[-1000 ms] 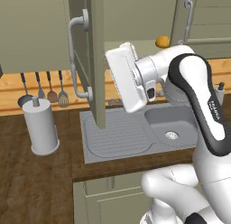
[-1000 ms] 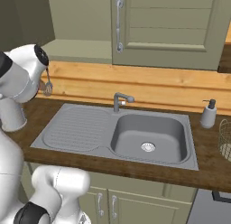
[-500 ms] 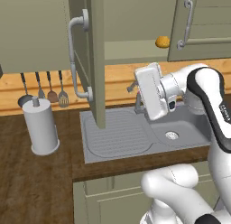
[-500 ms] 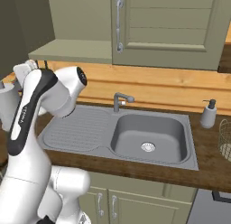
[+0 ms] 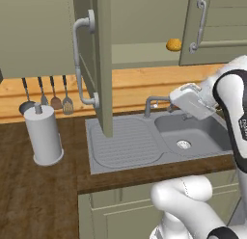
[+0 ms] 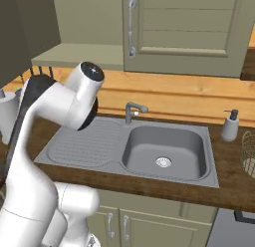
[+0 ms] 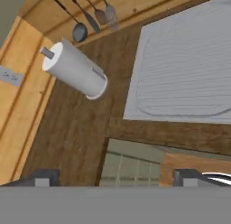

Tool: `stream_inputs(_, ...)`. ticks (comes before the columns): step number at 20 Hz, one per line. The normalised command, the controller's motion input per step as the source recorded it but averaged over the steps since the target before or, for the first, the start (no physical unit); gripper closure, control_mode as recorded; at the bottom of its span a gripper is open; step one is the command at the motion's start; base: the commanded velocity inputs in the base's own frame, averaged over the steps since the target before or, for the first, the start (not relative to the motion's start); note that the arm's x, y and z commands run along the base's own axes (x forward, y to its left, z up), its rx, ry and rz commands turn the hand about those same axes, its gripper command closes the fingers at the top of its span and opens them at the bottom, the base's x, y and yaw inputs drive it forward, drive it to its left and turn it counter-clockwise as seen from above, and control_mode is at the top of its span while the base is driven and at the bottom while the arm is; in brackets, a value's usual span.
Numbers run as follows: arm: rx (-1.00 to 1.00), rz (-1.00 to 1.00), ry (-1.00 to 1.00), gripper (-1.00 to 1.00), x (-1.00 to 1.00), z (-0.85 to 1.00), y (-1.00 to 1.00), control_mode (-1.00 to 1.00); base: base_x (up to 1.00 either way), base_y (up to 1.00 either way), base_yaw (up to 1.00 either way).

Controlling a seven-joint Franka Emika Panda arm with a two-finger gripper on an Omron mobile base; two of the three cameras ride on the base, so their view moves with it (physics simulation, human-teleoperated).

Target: Open the cabinet, pick up the bread from the cabinet and place it in the basket. Then move the basket to the dining counter.

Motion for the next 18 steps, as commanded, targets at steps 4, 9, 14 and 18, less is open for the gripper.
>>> stream_inputs(4, -0.67, 0.00, -0.40, -1.00, 0.00, 0.25, -0.84, -1.00, 0.00, 0.00, 0.00)
stream_inputs(9, -0.30, -0.14, -0.44, -1.00, 0.14, 0.97, -0.37, -1.00, 0.00, 0.00, 0.00)
stream_inputs(14, -0.39, -0.36, -0.38, -1.00, 0.25, 0.80, -0.22, -1.00, 0.00, 0.00, 0.00)
stream_inputs(18, -0.10, -0.37, -0.32, -1.00, 0.26, 1.00, -0.32, -1.00, 0.00, 0.00, 0.00)
